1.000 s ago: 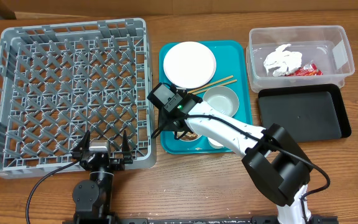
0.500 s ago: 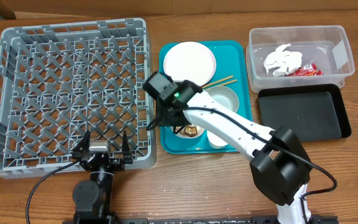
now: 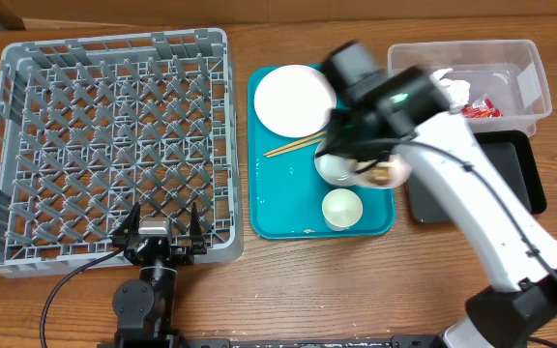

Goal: Sort waste into correct bins and load items into the dishwasher
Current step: 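Carry the rice dish to the black tray and tip out the scraps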

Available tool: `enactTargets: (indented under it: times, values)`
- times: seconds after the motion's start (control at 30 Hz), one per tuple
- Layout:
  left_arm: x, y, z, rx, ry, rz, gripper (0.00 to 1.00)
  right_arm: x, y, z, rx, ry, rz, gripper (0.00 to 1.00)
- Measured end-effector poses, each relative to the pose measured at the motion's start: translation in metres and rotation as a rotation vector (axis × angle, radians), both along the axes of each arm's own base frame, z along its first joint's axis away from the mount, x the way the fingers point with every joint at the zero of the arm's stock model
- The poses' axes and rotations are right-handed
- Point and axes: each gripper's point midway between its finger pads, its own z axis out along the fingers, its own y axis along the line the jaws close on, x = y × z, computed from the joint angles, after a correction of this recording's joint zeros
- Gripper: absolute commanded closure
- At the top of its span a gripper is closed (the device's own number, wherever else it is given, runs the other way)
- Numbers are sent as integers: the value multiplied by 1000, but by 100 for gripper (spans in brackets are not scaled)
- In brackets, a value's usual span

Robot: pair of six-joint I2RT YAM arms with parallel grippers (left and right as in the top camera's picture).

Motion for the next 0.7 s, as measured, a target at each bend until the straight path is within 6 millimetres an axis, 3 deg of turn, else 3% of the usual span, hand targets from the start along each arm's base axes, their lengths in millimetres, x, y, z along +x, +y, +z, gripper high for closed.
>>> enactTargets:
  times: [0.13,0.37,0.57,0.7]
  values:
    - [0,0,0,0,0,0,0,7,-55,-8,-57,18,-94,96]
    - [0,0,0,0,0,0,0,16,-110,-48,5,41,-139,96]
    - [0,0,0,0,0,0,0,29,-152,-65,184,16,-129,96]
    - [0,0,0,0,0,0,0,33,-169,-70,335,-33,-96,96]
